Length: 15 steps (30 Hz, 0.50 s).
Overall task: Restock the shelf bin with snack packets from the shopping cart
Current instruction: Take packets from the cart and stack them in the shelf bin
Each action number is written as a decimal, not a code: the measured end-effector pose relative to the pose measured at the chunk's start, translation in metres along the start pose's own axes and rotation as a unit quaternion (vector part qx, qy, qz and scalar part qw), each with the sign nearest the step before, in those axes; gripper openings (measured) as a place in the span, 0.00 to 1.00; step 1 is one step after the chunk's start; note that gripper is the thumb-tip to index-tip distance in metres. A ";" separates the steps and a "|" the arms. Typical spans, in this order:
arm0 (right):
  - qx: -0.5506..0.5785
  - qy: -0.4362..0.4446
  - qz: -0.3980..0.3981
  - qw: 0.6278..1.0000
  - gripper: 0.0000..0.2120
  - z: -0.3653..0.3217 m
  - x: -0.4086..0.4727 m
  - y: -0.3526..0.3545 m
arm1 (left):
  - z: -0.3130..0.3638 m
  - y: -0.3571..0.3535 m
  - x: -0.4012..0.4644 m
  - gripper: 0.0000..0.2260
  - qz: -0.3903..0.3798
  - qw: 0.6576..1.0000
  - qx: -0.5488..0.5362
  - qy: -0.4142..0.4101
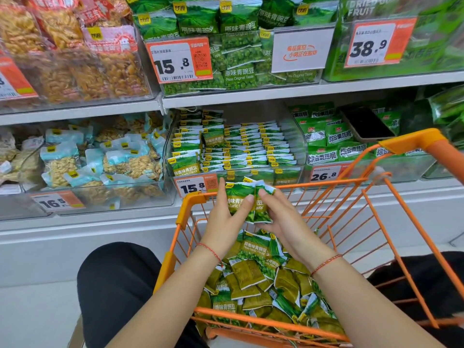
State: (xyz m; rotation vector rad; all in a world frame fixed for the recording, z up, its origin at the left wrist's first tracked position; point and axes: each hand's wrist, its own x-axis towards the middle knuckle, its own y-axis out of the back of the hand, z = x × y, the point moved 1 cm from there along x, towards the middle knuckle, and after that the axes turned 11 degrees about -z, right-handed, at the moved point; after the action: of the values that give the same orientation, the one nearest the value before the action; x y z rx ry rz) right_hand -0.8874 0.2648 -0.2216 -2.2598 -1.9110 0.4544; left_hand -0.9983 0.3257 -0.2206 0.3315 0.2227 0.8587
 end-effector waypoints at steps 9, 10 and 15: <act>-0.007 -0.008 0.043 0.999 0.19 0.004 0.000 0.001 | 0.007 -0.010 -0.007 0.40 -0.061 0.998 0.033 -0.007; 0.013 -0.015 0.054 0.998 0.29 0.004 0.001 0.001 | 0.006 -0.010 -0.007 0.42 -0.078 0.997 0.019 -0.008; 0.056 -0.022 0.069 0.996 0.39 0.004 0.007 0.008 | 0.008 -0.005 -0.001 0.27 -0.078 0.985 -0.150 0.030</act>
State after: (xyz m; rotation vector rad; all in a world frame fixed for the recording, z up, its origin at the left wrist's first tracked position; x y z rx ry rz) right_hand -0.8802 0.2703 -0.2293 -2.3358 -1.7088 0.6175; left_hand -0.9931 0.3200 -0.2153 0.0058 0.1683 0.7349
